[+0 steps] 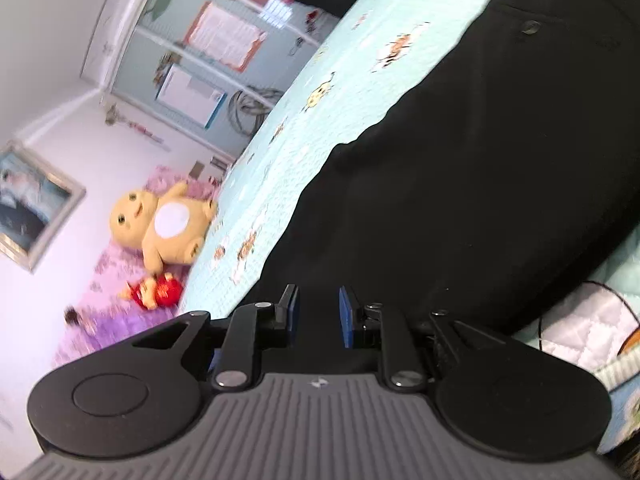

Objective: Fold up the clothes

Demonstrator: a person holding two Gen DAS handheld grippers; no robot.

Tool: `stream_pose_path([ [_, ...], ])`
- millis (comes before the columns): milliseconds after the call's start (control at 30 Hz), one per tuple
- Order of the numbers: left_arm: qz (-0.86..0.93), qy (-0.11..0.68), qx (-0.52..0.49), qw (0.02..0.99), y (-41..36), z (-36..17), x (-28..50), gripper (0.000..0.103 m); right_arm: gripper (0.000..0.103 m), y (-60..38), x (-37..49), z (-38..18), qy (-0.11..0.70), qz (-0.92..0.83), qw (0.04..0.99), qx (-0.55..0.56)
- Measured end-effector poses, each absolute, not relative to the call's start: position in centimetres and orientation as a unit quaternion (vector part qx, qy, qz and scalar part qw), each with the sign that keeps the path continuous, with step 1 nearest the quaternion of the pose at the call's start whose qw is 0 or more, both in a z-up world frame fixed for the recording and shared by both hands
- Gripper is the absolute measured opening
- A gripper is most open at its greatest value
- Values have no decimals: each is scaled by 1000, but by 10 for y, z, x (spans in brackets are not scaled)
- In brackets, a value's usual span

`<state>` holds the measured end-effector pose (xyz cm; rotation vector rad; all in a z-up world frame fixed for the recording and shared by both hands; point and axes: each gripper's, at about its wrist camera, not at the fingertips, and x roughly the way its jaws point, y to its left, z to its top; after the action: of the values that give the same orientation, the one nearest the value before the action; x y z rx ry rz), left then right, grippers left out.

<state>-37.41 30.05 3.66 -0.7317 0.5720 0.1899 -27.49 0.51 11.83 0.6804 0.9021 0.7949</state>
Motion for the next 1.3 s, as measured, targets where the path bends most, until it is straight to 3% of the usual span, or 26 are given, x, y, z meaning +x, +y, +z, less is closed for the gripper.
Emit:
stream_pose_path([
  [67,100,306,-349,880,299,20,-366,38,23,6,-269,111,431,352,774,302],
  [100,107,315,-354,874,300,10,-364,32,23,5,-267,103,445,340,769,307],
  [167,101,300,-363,876,305,3,-366,28,14,-3,-265,90,465,322,758,326],
  [233,97,299,-372,874,309,4,-364,27,15,-7,-265,89,464,324,752,338],
  [367,107,302,-386,865,309,13,-364,27,22,-1,-267,106,443,344,757,337],
  [567,111,285,-359,882,302,26,-366,44,23,-6,-266,99,451,347,744,350],
  [600,120,296,-363,875,305,20,-364,42,22,-9,-266,94,459,337,743,352],
  [667,125,300,-371,870,309,16,-365,40,8,-14,-266,87,467,325,740,358],
  [800,128,301,-385,863,313,22,-369,38,12,-17,-271,97,460,322,754,341],
  [867,122,294,-384,867,310,31,-374,39,19,-17,-273,107,446,331,761,335],
  [1000,114,285,-374,875,307,38,-381,42,21,-17,-275,115,433,351,759,338],
  [1067,137,305,-374,865,311,28,-380,42,21,-22,-273,108,439,344,759,336],
  [1133,148,311,-389,855,318,18,-383,32,18,-27,-271,95,455,322,759,336],
  [1167,146,308,-395,853,320,19,-384,32,10,-30,-270,88,459,316,755,345],
  [1200,145,306,-399,852,321,20,-385,32,8,-32,-269,85,462,312,752,351],
  [1300,143,306,-398,853,319,30,-384,34,10,-35,-272,90,459,310,755,351],
])
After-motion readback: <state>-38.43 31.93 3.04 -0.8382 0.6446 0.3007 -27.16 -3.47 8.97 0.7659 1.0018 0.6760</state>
